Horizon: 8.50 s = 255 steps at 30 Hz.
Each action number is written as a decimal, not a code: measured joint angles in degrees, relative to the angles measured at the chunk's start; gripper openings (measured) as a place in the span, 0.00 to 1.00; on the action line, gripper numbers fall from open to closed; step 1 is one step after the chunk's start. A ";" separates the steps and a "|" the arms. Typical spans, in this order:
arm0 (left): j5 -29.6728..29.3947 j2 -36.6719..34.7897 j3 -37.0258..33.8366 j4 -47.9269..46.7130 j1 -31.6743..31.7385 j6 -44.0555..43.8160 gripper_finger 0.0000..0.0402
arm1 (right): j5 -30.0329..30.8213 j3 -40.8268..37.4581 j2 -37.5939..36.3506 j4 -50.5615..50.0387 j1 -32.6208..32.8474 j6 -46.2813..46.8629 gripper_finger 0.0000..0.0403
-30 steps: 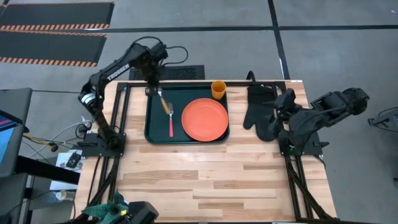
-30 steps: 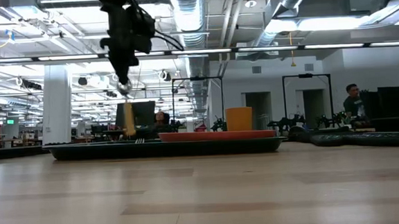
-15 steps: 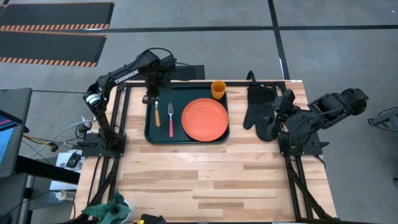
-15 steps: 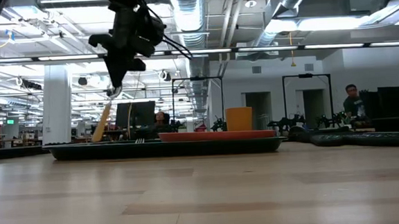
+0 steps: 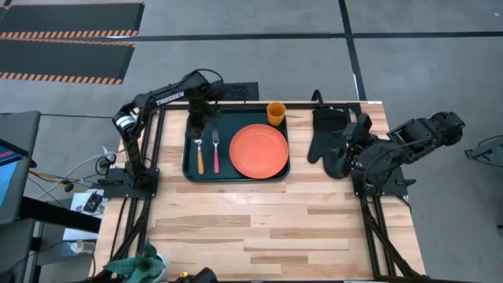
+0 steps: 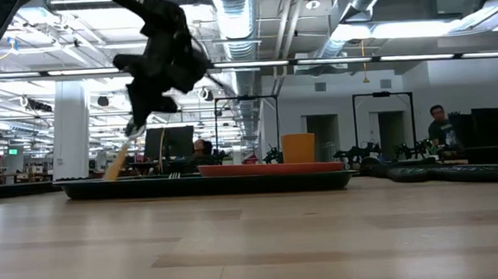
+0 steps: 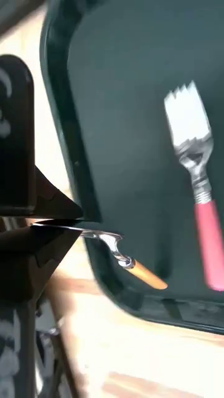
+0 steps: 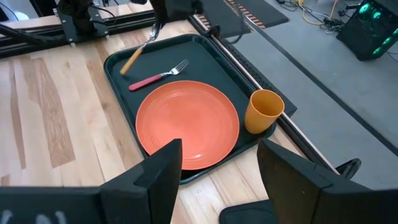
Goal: Pick and place plate/cup/fork/spoon on tray
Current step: Put the yellow spoon on the black tray to the left of the pink fork, then return to Home Position
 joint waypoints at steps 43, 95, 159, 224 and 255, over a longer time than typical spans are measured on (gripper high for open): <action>-5.54 -0.04 -10.88 16.20 2.49 -4.72 0.14 | 0.07 0.00 0.00 0.01 0.00 -0.17 0.58; 44.60 -43.95 -36.68 76.29 -4.78 -51.05 0.19 | 2.66 -51.09 -52.11 61.25 -9.05 -28.12 0.58; -29.70 -101.70 -92.47 94.53 -43.63 -64.22 0.19 | 2.22 -80.74 -60.48 64.84 -9.35 -8.90 0.58; -29.69 -101.69 -92.58 94.56 -43.62 -63.63 0.19 | 1.55 -80.87 -60.35 64.85 -9.86 -9.62 0.58; -29.70 -101.70 -92.58 94.53 -43.61 -63.63 0.19 | 1.55 -80.87 -60.35 64.85 -9.86 -9.60 0.58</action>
